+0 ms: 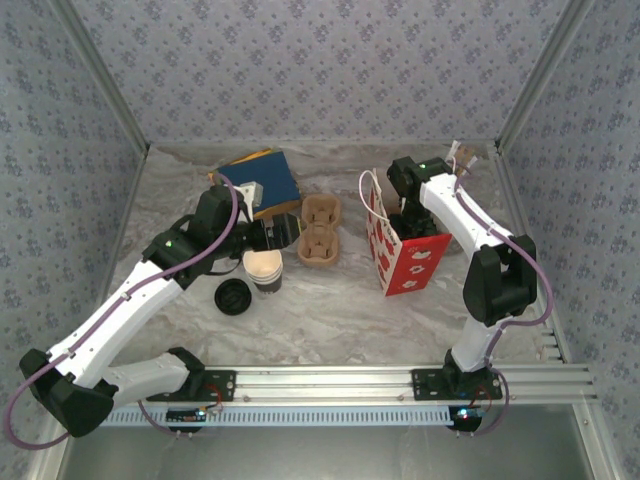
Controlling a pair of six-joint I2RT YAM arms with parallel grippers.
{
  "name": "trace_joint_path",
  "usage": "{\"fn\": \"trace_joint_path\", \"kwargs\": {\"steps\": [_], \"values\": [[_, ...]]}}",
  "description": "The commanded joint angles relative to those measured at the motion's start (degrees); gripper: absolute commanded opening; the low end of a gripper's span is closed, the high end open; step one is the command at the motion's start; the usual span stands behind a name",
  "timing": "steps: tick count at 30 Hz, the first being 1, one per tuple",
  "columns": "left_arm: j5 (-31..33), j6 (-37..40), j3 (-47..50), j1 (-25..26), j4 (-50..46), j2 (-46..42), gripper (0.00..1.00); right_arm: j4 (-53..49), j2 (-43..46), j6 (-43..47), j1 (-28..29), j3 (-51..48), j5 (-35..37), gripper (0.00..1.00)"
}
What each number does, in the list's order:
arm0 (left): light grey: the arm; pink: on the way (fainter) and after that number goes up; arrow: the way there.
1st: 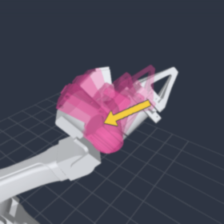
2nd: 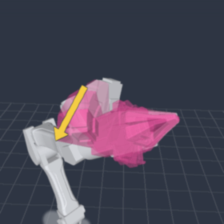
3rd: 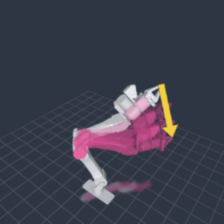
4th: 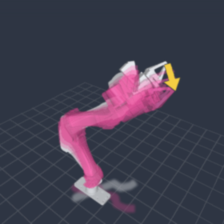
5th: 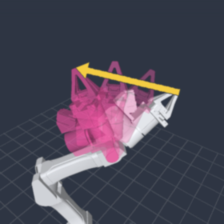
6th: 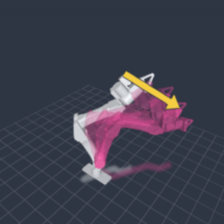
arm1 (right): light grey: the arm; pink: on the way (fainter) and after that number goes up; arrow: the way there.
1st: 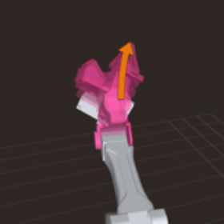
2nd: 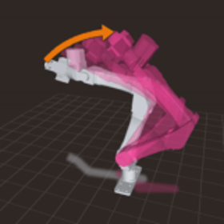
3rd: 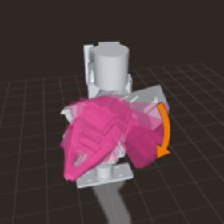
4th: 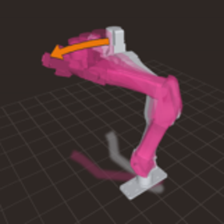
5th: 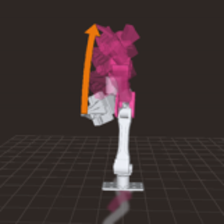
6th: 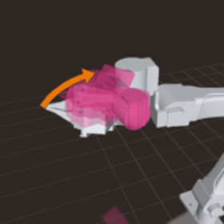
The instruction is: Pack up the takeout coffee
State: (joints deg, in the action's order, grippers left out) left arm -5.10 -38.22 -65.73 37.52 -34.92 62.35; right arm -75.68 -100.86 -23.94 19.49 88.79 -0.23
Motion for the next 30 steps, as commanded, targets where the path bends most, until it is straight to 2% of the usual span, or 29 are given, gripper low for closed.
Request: {"fn": "trace_joint_path", "kwargs": {"steps": [1,30], "values": [[0.7,-0.2,-0.3,0.3,-0.5,-0.5,1.0,-1.4,-2.8,-0.5,0.2,-3.1,-0.8,0.72],[0.7,-0.3,-0.3,0.3,-0.3,-0.5,1.0,-4.0,-2.1,-0.2,0.2,-0.2,-0.8,0.72]]}}
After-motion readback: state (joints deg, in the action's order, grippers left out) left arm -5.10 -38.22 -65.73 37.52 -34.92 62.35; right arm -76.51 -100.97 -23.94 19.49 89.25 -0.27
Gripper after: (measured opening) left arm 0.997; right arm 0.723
